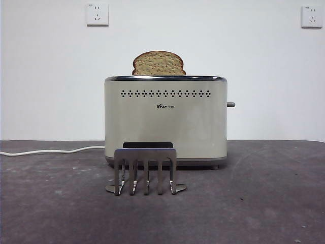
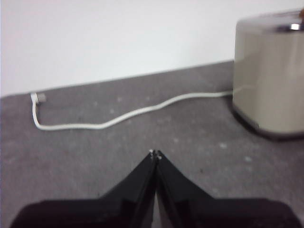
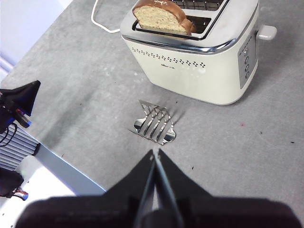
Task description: Pick up a slice of bread from the rack,put the bread on the toaster,press the button
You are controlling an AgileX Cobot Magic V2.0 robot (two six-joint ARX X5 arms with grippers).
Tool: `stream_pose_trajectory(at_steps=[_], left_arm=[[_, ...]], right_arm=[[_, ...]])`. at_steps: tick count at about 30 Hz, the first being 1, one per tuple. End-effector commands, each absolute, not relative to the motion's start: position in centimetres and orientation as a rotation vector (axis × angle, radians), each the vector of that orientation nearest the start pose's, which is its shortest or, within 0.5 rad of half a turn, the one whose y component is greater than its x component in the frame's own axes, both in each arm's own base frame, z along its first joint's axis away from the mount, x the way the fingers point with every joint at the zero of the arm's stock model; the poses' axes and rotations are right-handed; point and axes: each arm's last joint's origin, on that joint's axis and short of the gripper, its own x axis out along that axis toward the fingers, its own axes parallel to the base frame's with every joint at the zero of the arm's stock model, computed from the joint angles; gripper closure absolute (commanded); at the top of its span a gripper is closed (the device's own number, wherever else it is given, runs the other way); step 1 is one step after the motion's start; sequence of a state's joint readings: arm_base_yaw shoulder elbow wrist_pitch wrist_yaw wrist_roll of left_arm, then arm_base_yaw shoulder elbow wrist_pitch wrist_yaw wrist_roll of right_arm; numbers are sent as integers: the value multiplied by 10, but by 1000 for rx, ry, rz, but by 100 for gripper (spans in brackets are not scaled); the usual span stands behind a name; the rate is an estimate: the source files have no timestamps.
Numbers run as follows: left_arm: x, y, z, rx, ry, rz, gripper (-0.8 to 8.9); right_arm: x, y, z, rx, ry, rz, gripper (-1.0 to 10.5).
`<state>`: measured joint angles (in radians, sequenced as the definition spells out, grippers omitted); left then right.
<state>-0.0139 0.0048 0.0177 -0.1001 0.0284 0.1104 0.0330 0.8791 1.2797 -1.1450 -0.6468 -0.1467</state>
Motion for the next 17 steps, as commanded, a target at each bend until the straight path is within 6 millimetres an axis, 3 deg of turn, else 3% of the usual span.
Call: stream_pose_trajectory(at_steps=[1, 17], left_arm=[[97, -2, 151, 98, 136, -45, 817], [96, -2, 147, 95, 179, -47, 817]], right_arm=[[120, 22, 394, 88, 675, 700, 946], [120, 22, 394, 88, 675, 700, 946]])
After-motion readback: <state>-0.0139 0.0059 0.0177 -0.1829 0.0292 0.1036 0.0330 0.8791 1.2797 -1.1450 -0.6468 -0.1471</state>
